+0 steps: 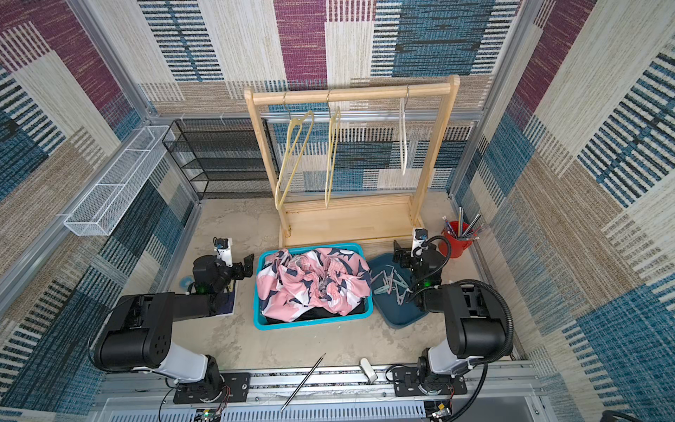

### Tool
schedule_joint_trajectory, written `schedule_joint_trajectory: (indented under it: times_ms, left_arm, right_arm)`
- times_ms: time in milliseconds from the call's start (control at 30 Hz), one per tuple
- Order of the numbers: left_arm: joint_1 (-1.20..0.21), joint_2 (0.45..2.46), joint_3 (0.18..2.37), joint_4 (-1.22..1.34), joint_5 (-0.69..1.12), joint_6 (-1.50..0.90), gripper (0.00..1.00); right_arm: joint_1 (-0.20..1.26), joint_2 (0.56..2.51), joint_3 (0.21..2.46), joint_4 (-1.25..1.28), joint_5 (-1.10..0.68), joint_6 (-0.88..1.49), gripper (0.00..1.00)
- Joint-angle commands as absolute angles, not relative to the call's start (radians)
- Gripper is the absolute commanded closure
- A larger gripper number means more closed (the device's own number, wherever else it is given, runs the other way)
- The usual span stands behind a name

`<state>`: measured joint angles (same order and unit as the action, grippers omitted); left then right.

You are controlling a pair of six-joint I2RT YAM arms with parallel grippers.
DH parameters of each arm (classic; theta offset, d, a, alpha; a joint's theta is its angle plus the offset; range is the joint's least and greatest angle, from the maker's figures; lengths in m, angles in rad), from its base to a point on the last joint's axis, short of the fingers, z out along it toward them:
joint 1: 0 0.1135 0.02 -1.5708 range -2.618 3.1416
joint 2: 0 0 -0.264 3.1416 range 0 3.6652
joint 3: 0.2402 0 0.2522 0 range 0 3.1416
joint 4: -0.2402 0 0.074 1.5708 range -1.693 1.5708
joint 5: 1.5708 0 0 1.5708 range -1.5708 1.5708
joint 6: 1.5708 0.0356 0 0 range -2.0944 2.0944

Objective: Remove the clothespins securing shorts to the hanger
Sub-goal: Reset both arms

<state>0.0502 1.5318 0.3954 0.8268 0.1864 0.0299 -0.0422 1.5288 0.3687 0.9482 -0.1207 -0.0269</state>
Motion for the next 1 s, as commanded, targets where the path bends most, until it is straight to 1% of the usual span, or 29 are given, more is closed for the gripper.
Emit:
schedule_joint_trajectory:
  times_ms: [0,267,400,533,600,967]
  left_arm:
    - [0.051,1.534,0.399,0.860,0.187,0.051,0.01]
    - [0.052,1.536,0.414,0.839,0.168,0.042,0.01]
    - [0.052,1.538,0.420,0.828,0.166,0.041,0.01]
    - [0.052,1.539,0.427,0.820,0.155,0.036,0.01]
    - [0.053,1.545,0.447,0.785,0.109,0.016,0.01]
    - [0.055,1.547,0.446,0.788,0.106,0.014,0.01]
  right_arm:
    - [-0.039,1.522,0.361,1.014,-0.105,-0.022,0.01]
    - [-0.038,1.508,0.293,1.121,-0.098,-0.020,0.01]
    - [-0.038,1.535,0.225,1.264,-0.096,-0.019,0.01]
    - [-0.039,1.535,0.225,1.259,-0.097,-0.020,0.01]
    - [-0.038,1.536,0.225,1.258,-0.097,-0.020,0.01]
    - [-0.038,1.540,0.213,1.283,-0.083,-0.013,0.01]
